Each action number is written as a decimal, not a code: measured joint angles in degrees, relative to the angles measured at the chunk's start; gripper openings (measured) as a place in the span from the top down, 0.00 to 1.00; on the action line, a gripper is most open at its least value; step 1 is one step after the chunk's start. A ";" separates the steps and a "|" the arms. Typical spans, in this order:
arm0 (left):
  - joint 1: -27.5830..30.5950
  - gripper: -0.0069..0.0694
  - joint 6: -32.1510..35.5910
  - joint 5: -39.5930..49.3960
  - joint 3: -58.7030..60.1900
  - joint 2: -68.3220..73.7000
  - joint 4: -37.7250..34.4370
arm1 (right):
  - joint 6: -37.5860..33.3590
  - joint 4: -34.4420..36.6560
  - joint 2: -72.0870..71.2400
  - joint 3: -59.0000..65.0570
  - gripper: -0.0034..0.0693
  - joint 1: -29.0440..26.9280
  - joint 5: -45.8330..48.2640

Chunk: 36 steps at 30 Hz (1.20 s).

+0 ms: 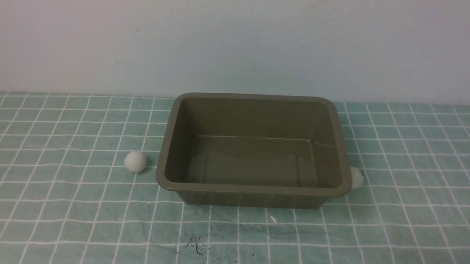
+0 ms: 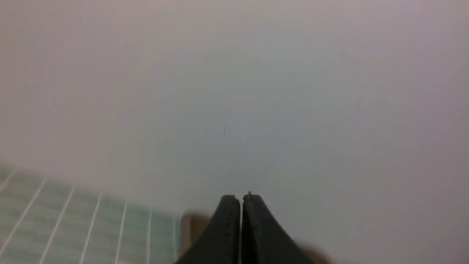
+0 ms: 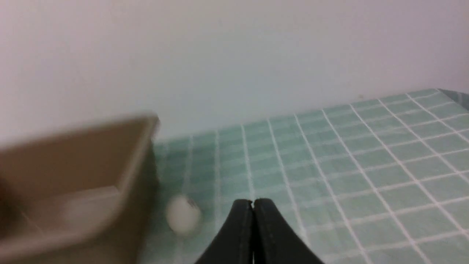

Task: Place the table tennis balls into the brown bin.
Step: 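Reach for and grasp a ping pong ball on the table beside the basket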

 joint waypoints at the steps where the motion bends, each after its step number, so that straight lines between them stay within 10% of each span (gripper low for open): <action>1: 0.00 0.92 1.19 8.03 -3.54 5.23 0.83 | 1.74 4.36 0.00 0.00 0.97 0.00 -2.51; 7: 0.00 0.92 11.80 36.59 -21.09 38.10 3.43 | 4.96 21.59 0.00 0.00 0.97 0.00 -9.42; 13: 0.00 0.92 16.23 33.89 -23.33 55.10 4.44 | 5.08 25.68 0.00 -0.28 0.97 0.00 -8.74; 25: 0.00 0.89 20.27 20.01 -35.12 72.31 8.37 | -10.92 17.61 22.59 -32.38 0.97 0.00 32.06; 36: 0.00 0.40 22.19 16.84 -47.25 91.02 6.67 | -17.86 18.80 33.33 -39.23 0.97 0.00 36.55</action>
